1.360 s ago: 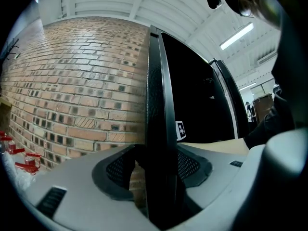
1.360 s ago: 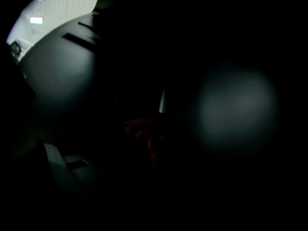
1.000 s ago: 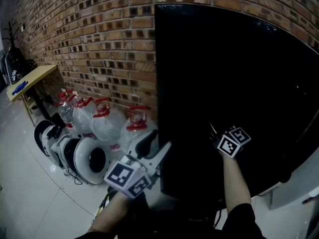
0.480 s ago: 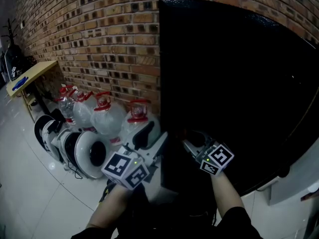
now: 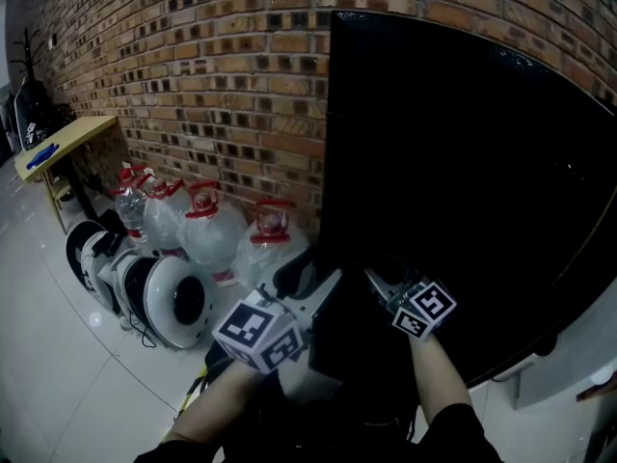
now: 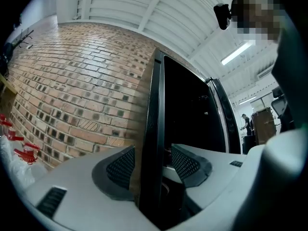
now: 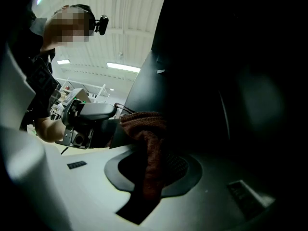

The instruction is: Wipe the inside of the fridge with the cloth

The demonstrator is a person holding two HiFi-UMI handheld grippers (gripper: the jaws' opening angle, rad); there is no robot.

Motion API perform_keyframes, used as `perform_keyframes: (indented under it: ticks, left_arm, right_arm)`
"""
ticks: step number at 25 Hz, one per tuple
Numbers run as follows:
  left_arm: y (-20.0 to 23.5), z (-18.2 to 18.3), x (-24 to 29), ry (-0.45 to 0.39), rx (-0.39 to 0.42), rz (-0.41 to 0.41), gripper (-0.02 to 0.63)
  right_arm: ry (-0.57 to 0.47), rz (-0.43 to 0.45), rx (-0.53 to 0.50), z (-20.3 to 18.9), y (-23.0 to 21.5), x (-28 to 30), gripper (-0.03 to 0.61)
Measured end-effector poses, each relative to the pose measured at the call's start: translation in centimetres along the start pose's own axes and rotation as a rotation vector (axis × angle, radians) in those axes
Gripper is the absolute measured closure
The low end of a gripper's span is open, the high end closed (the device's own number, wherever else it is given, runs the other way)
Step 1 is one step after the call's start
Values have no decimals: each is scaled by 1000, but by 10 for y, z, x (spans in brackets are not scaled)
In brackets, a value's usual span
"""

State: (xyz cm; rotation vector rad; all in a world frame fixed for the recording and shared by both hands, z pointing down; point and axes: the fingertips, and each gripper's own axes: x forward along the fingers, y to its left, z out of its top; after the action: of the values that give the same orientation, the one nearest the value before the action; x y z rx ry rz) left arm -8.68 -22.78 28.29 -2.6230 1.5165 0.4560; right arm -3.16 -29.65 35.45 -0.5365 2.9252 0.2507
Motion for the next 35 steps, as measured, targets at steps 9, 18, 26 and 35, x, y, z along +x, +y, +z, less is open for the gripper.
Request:
perform_keyframes:
  ticks: [9,18,26,35]
  left_arm:
    - [9,4,-2,1,12,5,371]
    - [3,4,0,20,90,-15,371]
    - [-5,-3,18,35,108,-61,371]
    - [-3,-2,22,47,101,-74,399]
  right_arm:
    - [94,-148,18,-17,-70,15,499]
    - [139,-238,-50,-23,-117,23,499]
    - [172,-330,-13,-38,-164,34,499]
    - [274,-381,-15,-50,-199,42,499]
